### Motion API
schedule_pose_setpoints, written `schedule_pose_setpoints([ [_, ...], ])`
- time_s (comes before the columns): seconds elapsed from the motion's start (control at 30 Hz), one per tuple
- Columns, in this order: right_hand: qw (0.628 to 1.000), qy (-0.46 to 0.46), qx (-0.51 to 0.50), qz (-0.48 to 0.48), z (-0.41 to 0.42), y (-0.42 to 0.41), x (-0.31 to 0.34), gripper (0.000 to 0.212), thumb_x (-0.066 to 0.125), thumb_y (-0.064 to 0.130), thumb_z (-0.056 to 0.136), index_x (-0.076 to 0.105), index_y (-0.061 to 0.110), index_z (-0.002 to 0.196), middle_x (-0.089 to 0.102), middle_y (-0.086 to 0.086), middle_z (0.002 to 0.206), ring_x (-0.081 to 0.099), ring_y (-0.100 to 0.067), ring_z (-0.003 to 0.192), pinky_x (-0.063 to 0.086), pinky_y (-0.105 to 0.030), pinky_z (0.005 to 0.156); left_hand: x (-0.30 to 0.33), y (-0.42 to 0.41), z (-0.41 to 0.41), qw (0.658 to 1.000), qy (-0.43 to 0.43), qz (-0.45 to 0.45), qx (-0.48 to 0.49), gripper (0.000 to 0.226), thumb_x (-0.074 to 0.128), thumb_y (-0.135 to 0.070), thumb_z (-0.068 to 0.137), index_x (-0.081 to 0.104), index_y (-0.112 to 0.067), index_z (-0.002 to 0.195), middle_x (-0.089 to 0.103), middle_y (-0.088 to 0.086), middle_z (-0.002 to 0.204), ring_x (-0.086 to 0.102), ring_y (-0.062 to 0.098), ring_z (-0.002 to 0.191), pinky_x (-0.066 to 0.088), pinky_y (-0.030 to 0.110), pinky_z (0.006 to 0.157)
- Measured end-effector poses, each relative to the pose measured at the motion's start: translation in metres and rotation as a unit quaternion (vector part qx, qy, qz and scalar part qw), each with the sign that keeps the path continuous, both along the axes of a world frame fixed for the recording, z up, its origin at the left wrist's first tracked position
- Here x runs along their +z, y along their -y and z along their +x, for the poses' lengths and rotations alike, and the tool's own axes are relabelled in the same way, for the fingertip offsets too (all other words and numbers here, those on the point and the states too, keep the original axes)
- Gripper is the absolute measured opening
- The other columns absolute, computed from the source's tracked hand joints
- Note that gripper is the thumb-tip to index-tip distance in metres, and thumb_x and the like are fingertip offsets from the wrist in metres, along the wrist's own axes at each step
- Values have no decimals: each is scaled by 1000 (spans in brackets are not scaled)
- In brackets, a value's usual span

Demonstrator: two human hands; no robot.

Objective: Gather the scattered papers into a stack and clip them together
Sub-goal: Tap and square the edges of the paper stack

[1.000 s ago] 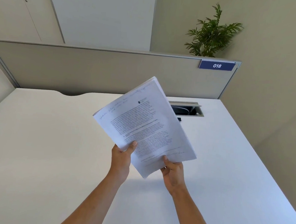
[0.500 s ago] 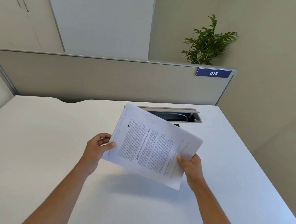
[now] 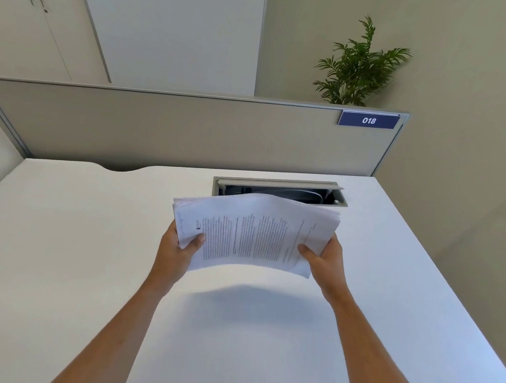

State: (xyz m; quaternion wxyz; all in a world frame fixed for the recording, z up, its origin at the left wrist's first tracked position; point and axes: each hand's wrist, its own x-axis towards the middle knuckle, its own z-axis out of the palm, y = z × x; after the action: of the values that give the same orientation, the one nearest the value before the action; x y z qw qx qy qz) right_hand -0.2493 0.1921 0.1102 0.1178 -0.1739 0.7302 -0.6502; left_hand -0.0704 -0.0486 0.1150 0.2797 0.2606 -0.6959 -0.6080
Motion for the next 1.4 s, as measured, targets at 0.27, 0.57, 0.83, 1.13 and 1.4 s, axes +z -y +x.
schedule_pose_setpoints([
  [0.27,997,76,-18,7,16,-6,-43,54,60,5,63,58,9,117,68,-11,112,64,-26,108,52,-28,81,-41,-20,14,996,41,57,58,35,69,2,84,61,-11,115,69,-2,104,66,10,95,51,28,85],
  [0.57,996,89,-28,-3,21,-3,-42,42,61,8,67,61,13,108,70,-9,104,65,-24,97,51,-26,75,-39,-29,8,995,37,40,81,39,69,5,83,56,-17,112,65,-10,99,62,3,92,47,17,73],
  [0.83,998,37,-44,7,25,1,-43,39,62,-11,81,62,21,102,70,-1,98,66,-17,93,54,-16,68,-44,-35,8,992,33,36,113,42,71,1,83,53,-14,118,63,-1,106,60,5,92,47,17,74],
  [1.13,998,9,-49,46,28,-4,-56,48,63,-11,81,55,13,122,66,-3,111,63,-18,104,51,-17,76,-52,-35,10,991,47,55,114,38,70,1,84,56,-13,116,65,2,105,63,16,94,51,27,76],
  [1.4,993,-23,-27,109,17,-10,-53,36,63,2,90,59,11,124,69,2,106,66,-18,98,48,-11,72,-40,-23,1,993,55,34,96,24,67,-1,86,55,-13,104,64,-3,97,62,17,89,46,20,67],
])
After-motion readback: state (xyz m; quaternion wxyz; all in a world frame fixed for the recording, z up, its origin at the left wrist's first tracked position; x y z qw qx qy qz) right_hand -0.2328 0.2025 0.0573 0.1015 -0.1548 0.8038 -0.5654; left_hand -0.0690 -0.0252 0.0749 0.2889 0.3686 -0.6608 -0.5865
